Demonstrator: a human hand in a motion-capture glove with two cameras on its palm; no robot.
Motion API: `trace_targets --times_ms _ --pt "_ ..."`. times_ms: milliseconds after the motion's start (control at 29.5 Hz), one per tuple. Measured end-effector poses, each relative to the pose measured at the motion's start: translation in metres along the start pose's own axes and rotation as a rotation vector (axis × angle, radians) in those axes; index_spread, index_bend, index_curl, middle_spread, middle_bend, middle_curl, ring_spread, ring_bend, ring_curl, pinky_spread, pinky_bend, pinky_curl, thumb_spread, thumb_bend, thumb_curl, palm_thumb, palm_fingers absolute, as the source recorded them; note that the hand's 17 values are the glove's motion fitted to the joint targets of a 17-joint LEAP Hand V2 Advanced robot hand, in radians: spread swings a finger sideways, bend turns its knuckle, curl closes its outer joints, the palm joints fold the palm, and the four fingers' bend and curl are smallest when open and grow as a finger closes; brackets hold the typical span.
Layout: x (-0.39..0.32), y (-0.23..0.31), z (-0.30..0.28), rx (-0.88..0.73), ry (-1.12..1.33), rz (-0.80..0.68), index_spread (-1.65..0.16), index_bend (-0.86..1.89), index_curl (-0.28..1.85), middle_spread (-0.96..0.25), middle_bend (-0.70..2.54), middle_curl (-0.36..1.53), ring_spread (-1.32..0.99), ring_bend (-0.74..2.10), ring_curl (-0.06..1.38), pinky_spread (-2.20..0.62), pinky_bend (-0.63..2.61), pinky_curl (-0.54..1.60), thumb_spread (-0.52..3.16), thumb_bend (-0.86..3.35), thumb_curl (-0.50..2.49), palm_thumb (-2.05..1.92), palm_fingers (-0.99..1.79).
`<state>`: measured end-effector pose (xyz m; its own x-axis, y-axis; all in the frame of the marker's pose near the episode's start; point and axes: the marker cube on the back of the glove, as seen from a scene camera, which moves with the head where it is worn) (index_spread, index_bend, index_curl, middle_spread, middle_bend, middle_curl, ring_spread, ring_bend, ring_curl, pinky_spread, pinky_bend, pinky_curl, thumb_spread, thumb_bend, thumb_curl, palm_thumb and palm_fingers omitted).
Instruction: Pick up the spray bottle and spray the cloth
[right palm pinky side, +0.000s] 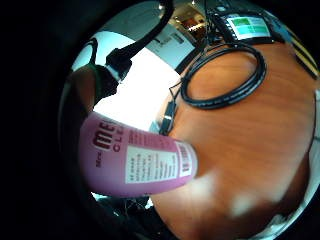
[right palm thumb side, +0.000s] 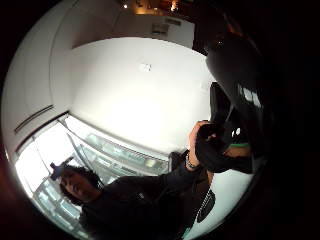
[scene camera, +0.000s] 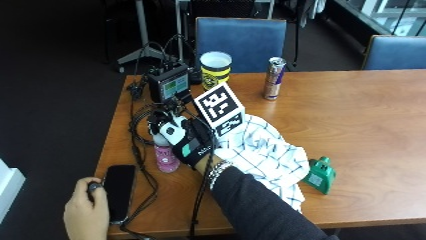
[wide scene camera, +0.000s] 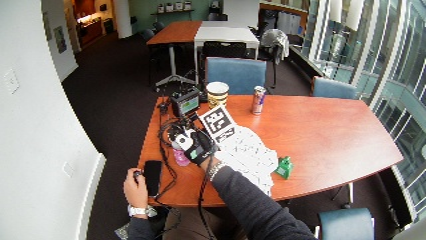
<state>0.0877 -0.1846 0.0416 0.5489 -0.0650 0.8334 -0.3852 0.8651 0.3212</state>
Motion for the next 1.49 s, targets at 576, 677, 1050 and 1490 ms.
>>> trace_targets --times_ms 576,677,1050,1490 --pt "-0.024 -0.008 -0.007 0.001 0.048 -0.086 -0.3 0.18 0.58 -0.26 0.55 0.59 -0.23 0.43 0.45 -0.05 0.24 0.3 1.37 -0.01 0.61 0.78 1.17" --pt "-0.026 -0.008 -0.009 0.0 0.047 -0.084 -0.3 0.18 0.58 -0.26 0.55 0.59 -0.22 0.42 0.45 -0.06 0.24 0.32 1.4 -0.01 0.59 0.76 1.17" --pt "0.003 0.01 -0.003 -0.015 -0.013 -0.026 -0.3 0.19 0.57 -0.26 0.54 0.59 -0.21 0.41 0.45 -0.08 0.22 0.35 1.48 0.0 0.53 0.73 1.17" --pt "0.024 0.032 0.011 -0.122 -0.032 0.177 -0.32 0.22 0.58 -0.27 0.45 0.56 -0.2 0.38 0.45 0.07 0.08 0.29 1.38 0.01 0.53 0.85 1.0"
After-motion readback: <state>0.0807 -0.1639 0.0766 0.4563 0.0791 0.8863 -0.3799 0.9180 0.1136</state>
